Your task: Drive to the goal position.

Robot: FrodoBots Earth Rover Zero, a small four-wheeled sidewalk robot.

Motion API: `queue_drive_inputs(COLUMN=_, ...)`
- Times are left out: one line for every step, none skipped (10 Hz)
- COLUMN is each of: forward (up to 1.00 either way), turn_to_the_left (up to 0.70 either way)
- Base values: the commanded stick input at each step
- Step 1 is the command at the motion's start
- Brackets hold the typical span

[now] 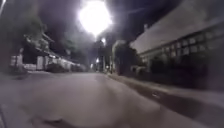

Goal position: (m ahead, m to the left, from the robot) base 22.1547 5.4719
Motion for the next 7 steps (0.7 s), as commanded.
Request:
queue_drive_inputs(forward=0.70, turn_to_the_left=0.00)
queue_drive_inputs(forward=0.70, turn_to_the_left=0.00)
queue_drive_inputs(forward=0.70, turn_to_the_left=0.00)
queue_drive_inputs(forward=0.70, turn_to_the_left=0.00)
queue_drive_inputs(forward=0.70, turn_to_the_left=0.00)
queue_drive_inputs(forward=0.70, turn_to_the_left=0.00)
queue_drive_inputs(forward=0.70, turn_to_the_left=0.00)
